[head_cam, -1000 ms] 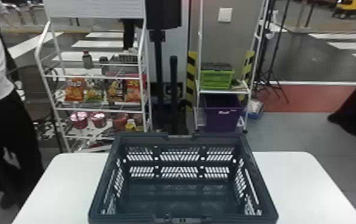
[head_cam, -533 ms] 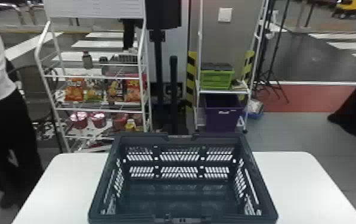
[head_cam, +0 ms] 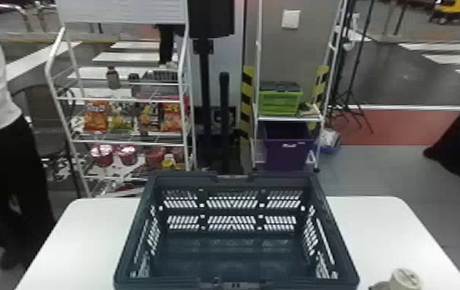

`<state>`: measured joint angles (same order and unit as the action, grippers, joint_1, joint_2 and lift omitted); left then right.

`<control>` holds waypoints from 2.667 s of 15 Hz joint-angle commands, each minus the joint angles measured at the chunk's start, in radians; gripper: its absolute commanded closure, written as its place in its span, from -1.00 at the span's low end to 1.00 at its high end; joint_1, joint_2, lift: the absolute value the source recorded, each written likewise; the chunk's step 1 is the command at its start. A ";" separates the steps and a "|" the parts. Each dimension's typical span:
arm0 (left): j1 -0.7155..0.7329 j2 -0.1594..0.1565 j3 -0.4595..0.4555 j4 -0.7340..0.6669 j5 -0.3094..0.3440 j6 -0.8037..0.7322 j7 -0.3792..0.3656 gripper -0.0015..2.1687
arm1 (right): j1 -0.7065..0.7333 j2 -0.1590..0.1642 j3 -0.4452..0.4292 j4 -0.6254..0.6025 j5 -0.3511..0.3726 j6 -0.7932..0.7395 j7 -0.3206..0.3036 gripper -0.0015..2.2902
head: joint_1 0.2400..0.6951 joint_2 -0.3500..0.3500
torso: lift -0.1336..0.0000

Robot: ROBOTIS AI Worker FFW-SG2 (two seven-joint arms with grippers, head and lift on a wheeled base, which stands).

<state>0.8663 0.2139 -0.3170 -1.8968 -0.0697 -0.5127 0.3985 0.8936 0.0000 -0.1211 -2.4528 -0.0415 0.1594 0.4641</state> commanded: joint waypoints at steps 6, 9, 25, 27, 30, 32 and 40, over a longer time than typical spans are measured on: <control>-0.023 0.045 0.026 0.051 0.074 -0.102 -0.033 0.98 | -0.335 0.001 0.106 -0.095 0.224 0.515 0.004 1.00 | 0.14 0.00 | 1.00; -0.058 0.047 0.039 0.094 0.125 -0.102 -0.064 0.98 | -0.530 0.001 0.172 -0.021 0.318 0.690 0.004 1.00 | 0.14 0.00 | 1.00; -0.240 0.056 0.093 0.315 0.315 -0.102 -0.239 0.98 | -1.042 0.001 0.314 0.719 0.446 0.607 -0.004 1.00 | 0.14 0.00 | 1.00; -0.247 0.067 0.095 0.326 0.335 -0.102 -0.242 0.98 | -1.041 0.001 0.314 0.704 0.448 0.607 -0.002 1.00 | 0.14 0.00 | 1.00; -0.254 0.067 0.095 0.318 0.337 -0.095 -0.244 0.98 | -0.990 0.001 0.324 0.531 0.440 0.659 0.056 1.00 | 0.14 0.00 | 1.00; -0.256 0.067 0.095 0.303 0.334 -0.074 -0.244 0.98 | -0.918 0.001 0.321 0.344 0.399 0.733 0.104 1.00 | 0.14 0.00 | 1.00; -0.205 0.047 0.049 0.108 0.217 0.202 -0.141 0.98 | -0.476 0.001 -0.319 -0.057 -0.241 0.674 0.159 1.00 | 0.14 0.00 | 1.00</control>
<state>0.6618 0.2665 -0.2443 -1.7618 0.1734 -0.3705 0.2435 0.3271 0.0001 -0.2713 -2.5044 -0.1185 0.9050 0.6176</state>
